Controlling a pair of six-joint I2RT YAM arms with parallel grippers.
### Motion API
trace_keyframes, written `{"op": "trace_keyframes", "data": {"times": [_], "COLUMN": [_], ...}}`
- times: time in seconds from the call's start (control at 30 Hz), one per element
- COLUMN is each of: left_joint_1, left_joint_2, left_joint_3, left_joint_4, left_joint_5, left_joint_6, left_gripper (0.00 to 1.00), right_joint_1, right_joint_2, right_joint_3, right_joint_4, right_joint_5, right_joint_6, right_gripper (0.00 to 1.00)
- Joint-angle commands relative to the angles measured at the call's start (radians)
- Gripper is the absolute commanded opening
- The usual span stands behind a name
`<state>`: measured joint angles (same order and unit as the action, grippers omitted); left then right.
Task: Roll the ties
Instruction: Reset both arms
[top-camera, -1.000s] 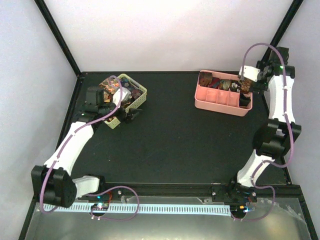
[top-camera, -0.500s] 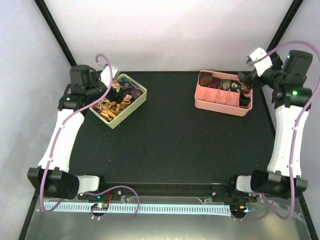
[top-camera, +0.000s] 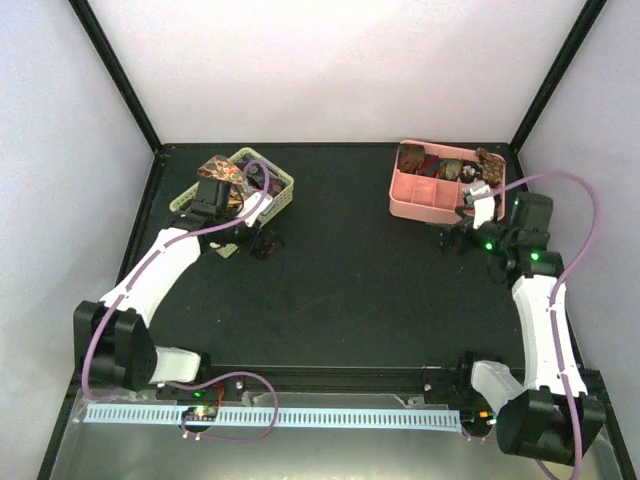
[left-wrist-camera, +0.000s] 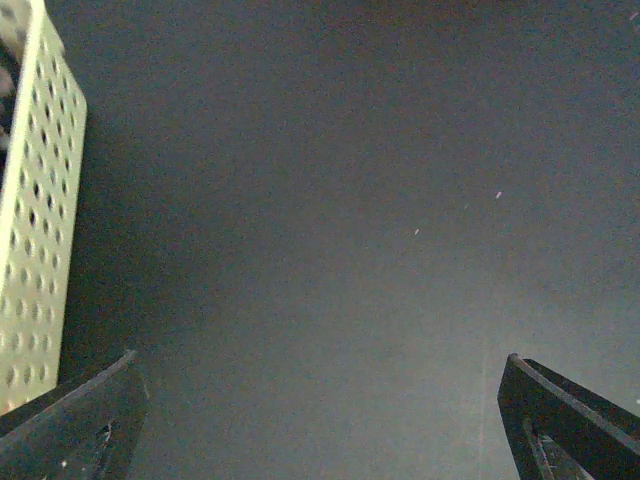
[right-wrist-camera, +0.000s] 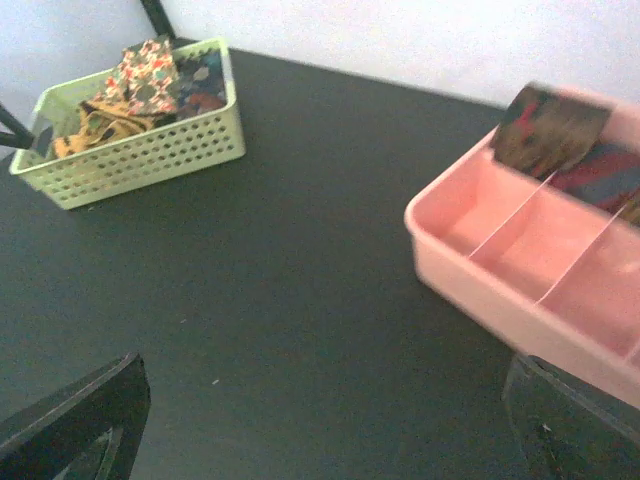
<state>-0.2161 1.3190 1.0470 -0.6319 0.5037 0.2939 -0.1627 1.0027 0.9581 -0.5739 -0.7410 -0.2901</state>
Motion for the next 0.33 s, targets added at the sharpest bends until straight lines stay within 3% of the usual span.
{"op": "trace_keyframes", "data": {"times": [0.0, 0.3], "left_joint_1": [-0.005, -0.005], "left_joint_2": [0.05, 0.028], "left_joint_3": [-0.02, -0.105], "left_joint_4": [-0.03, 0.035], "left_joint_5": [-0.097, -0.024], "left_joint_6": [-0.029, -0.035], "left_gripper": [0.99, 0.99], "right_joint_1": [0.01, 0.012], "right_joint_2": [-0.053, -0.074], "right_joint_3": [-0.11, -0.186], "right_joint_4": [0.078, 0.086], "right_joint_5": [-0.082, -0.029], "right_joint_6": [0.091, 0.109], "right_gripper": [1.0, 1.0]}}
